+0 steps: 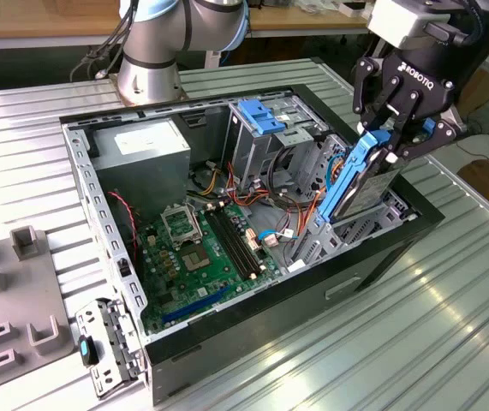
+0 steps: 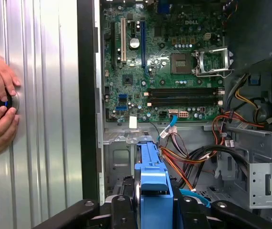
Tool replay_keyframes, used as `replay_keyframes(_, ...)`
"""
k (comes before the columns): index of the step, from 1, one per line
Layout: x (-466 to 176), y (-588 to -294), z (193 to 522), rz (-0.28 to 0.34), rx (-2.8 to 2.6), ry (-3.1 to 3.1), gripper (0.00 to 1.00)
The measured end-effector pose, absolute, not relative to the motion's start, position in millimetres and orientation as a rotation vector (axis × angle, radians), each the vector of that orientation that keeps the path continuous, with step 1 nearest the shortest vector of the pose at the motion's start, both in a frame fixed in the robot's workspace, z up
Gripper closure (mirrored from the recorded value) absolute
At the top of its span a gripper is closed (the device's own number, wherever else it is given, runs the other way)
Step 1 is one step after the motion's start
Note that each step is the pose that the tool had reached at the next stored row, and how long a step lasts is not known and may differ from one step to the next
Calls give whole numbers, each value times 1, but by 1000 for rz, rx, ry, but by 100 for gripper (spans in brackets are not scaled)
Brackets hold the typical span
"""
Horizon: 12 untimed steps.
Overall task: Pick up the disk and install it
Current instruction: 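Insert the disk into the insertion slot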
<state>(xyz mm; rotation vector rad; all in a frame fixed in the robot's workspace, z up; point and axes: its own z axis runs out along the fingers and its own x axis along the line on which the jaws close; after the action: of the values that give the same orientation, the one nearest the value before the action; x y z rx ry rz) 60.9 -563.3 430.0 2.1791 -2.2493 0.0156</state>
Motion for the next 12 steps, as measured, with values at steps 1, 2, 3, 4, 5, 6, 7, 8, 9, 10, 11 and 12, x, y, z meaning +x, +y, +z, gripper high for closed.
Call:
replay_keyframes(1, 61, -563, 428, 15, 2179, -2249, 63)
replay_keyframes(2, 61, -563, 426, 14, 2179, -2249, 63)
replay_keyframes(3, 61, -563, 425, 14, 2178, -2248, 63)
replay_keyframes(4, 61, -563, 424, 14, 2178, -2248, 63)
replay_keyframes(5, 61, -563, 423, 13, 2178, -2248, 63)
replay_keyframes(6, 61, -563, 421, 13, 2178, -2248, 63)
replay_keyframes(7, 61, -563, 418, 13, 2178, -2248, 63)
replay_keyframes(8, 61, -563, 415, 12, 2178, -2248, 63)
replay_keyframes(9, 61, -563, 413, 11, 2177, -2248, 63)
replay_keyframes(10, 61, -563, 412, 11, 2177, -2247, 63)
replay_keyframes(11, 61, -563, 410, 11, 2177, -2247, 63)
replay_keyframes(12, 61, -563, 408, 11, 2177, -2247, 63)
